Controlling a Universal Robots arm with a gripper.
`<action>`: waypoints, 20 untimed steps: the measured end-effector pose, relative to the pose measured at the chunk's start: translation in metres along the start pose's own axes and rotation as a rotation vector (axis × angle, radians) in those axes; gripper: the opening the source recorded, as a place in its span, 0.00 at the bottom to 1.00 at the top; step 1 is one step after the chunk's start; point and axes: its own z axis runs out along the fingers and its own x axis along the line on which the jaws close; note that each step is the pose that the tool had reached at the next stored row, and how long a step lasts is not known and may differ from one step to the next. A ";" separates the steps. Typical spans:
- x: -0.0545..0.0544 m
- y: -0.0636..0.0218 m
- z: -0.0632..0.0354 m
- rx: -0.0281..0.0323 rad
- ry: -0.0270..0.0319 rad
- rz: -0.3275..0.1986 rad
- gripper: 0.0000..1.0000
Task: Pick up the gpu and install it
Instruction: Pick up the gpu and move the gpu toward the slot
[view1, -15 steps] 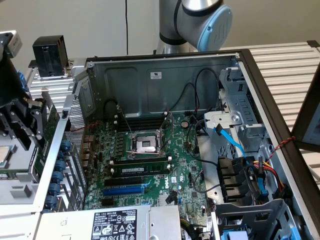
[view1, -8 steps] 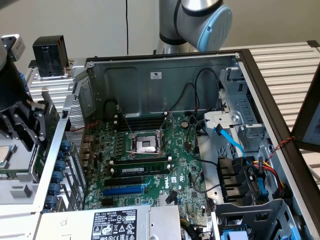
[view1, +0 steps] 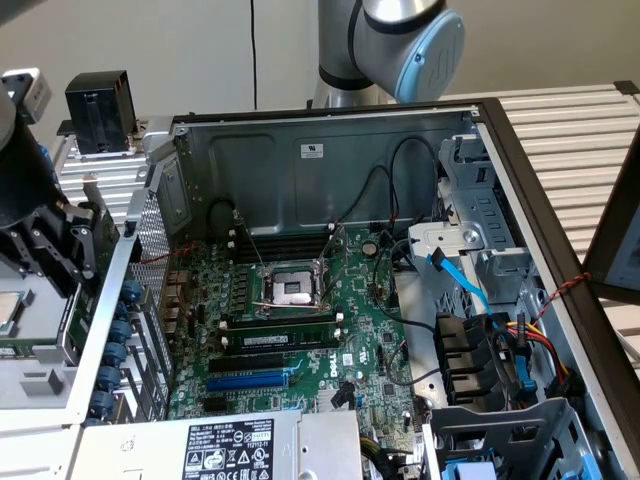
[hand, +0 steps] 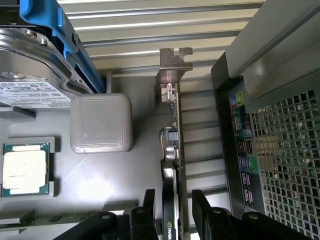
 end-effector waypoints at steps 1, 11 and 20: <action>0.000 -0.0003 0.0010 0.0008 -0.0013 0.009 0.43; 0.001 -0.0016 0.0072 -0.0088 -0.0043 0.049 0.43; 0.001 -0.0020 0.0083 -0.0167 0.0076 0.050 0.43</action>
